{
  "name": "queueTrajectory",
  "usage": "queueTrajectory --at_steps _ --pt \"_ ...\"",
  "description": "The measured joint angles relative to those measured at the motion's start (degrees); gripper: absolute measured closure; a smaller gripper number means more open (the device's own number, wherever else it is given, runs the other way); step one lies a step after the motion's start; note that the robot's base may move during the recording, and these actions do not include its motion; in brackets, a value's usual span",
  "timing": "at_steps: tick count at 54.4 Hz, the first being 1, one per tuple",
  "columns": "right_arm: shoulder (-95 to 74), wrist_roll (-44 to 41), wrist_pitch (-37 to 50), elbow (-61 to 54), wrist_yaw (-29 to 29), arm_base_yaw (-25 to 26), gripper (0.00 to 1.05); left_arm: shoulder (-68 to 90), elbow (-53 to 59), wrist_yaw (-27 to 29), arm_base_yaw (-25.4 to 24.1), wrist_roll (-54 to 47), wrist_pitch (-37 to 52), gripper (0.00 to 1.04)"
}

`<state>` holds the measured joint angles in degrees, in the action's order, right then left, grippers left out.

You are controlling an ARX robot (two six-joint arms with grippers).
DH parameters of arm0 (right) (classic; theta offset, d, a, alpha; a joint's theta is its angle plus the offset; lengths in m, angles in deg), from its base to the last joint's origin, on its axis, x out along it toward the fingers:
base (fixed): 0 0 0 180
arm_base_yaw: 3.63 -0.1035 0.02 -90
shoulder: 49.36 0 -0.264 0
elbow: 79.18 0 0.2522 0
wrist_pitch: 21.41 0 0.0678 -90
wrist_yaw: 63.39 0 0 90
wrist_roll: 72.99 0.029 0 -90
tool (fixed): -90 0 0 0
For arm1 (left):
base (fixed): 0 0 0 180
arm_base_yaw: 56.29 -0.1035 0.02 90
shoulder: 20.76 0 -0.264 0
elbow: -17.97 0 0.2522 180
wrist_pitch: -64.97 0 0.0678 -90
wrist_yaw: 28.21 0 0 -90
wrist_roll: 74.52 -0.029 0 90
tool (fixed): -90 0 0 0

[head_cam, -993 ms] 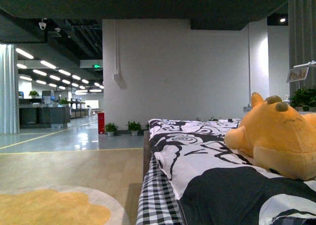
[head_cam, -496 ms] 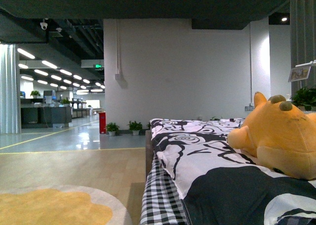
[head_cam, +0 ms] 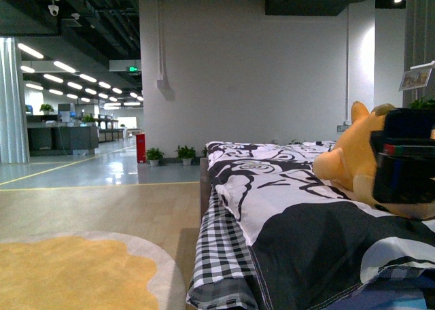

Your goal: Put away toys

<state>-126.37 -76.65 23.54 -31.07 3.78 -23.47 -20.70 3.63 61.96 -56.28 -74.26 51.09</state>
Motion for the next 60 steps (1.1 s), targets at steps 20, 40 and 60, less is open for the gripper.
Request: queueTrajectory --at_steps 20,40,60 --pt "-14.8 -14.23 7.26 14.29 -2.27 -0.68 0.07 0.0 0.0 -0.02 0.0 0.0 0.0 0.06" --pt "-22.01 -17.25 5.44 23.02 -6.58 5.18 0.07 0.0 0.0 0.0 0.0 0.0 0.0 0.06" --pt "-22.69 -18.56 1.95 20.74 -5.64 7.13 0.07 0.0 0.0 0.0 0.0 0.0 0.0 0.06"
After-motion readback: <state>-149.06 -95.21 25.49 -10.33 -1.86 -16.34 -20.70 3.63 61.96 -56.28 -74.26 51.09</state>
